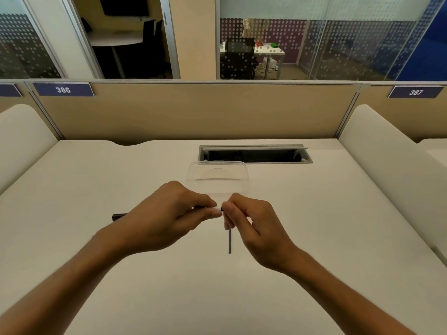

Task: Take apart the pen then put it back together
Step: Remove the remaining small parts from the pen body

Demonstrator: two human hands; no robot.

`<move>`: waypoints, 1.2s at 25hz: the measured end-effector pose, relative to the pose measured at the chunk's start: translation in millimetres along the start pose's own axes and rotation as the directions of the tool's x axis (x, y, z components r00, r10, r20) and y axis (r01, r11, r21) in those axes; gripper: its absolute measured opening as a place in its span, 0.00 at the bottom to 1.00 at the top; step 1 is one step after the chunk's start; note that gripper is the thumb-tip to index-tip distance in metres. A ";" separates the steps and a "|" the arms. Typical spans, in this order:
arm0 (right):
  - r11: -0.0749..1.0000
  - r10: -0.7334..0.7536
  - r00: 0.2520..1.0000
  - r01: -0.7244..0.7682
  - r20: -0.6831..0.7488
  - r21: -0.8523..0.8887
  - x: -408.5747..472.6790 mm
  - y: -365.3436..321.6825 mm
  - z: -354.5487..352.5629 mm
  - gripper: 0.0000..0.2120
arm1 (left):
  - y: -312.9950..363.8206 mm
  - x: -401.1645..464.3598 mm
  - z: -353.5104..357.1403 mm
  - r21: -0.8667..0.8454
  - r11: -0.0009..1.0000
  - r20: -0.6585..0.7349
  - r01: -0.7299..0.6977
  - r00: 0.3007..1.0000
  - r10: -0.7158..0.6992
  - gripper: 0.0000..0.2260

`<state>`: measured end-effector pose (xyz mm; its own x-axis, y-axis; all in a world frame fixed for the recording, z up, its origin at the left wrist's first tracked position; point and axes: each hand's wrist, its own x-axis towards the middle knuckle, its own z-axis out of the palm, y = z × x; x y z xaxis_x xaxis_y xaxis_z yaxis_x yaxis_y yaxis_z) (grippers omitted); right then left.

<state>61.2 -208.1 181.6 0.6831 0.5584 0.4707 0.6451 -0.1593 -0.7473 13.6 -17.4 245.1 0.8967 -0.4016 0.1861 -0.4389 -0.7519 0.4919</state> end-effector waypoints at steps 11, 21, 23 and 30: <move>0.955 0.231 0.971 -0.239 0.063 0.178 1.1 7.0 6.5 0.18 | -3.0 0.0 8.0 0.304 0.953 -0.031 0.012 1.000 -0.002 0.16; 0.992 0.091 0.992 -0.098 0.091 0.081 2.2 7.9 3.5 0.16 | -2.8 0.7 6.7 0.167 0.984 0.030 -0.061 0.998 0.056 0.13; 0.971 -0.152 0.985 0.165 0.084 -0.174 3.4 8.8 0.3 0.14 | -5.5 3.4 1.2 -0.116 0.993 0.102 -0.006 0.995 0.018 0.13; 0.915 -0.299 0.954 0.290 0.009 -0.281 7.4 14.1 -1.7 0.11 | -3.7 4.0 -0.8 -0.267 0.963 0.092 0.047 0.995 -0.023 0.09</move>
<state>75.9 -207.6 175.3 0.4557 0.5880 0.6683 0.8842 -0.2126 -0.4158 18.9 -15.8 244.7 0.8975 -0.4305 0.0953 -0.3648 -0.6035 0.7091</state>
